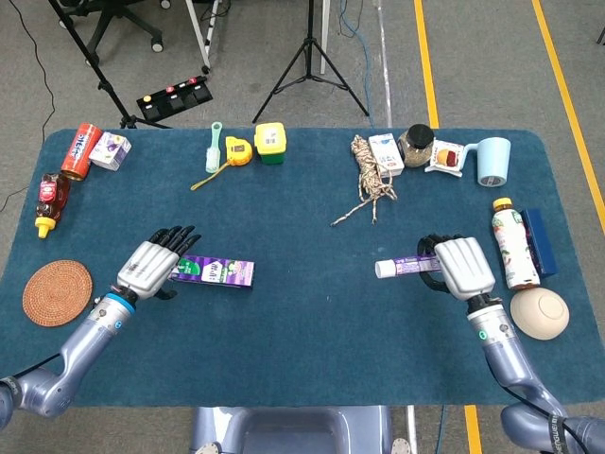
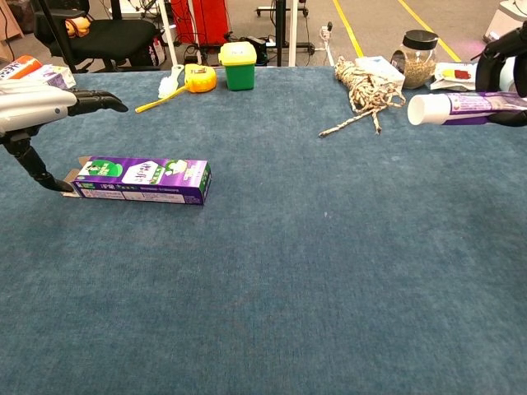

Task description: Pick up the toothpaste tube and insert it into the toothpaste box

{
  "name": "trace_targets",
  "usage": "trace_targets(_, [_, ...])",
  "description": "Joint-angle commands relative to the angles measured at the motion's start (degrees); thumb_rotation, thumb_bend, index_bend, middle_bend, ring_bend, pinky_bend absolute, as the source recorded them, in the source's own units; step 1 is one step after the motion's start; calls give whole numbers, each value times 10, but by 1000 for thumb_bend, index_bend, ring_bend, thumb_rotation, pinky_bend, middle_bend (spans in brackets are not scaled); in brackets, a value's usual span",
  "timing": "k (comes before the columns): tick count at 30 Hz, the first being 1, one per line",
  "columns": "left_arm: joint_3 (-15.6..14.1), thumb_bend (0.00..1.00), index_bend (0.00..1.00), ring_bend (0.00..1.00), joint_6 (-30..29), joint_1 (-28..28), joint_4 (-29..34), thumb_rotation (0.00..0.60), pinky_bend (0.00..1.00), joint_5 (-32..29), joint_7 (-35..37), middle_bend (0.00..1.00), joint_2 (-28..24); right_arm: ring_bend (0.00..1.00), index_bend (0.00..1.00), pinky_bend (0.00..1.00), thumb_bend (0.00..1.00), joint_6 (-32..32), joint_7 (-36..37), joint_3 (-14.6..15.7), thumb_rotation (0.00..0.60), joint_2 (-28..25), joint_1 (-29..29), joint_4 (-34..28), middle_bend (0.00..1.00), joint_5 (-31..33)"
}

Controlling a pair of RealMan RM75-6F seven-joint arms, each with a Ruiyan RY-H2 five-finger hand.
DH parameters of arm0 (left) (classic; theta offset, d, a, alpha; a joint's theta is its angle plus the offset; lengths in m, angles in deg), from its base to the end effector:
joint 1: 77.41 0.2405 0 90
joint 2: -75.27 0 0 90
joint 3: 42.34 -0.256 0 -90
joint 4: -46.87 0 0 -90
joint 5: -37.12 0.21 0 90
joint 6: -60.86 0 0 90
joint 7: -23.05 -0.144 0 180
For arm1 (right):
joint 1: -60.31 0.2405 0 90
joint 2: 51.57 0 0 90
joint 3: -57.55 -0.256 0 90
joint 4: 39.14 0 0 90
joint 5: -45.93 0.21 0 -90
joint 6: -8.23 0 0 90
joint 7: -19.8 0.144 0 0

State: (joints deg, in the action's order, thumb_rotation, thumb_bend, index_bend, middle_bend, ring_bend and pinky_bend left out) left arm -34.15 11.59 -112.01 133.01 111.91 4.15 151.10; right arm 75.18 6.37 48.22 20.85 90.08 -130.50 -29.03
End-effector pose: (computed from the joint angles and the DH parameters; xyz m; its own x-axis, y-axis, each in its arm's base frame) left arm -0.2170 0.3284 0.0405 0.6442 0.2521 0.7222 0.7473 -0.4086 -0.5240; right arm -0.2145 -0.3181 0.0948 0.4741 -0.0477 0.8792 -0.8544 -0.2660 0.4463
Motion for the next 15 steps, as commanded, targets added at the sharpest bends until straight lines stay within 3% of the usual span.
trace_targets(1, [2, 7, 0, 0, 3, -8, -18, 600, 103, -18, -10, 0, 16, 570, 605, 529, 453, 0, 1, 0, 600, -1, -1, -1, 615, -1])
trace_targets(8, [-3, 10, 0, 0, 24, -22, -42, 600, 102, -63, -27, 0, 35, 570, 605, 529, 452, 2, 3, -1, 600, -3, -3, 0, 615, -1])
trace_targets(15, [-18, 9, 0, 0, 47, -35, 8, 600, 103, -152, -101, 0, 3, 570, 605, 529, 453, 3, 6, -3, 600, -4, -4, 0, 615, 0])
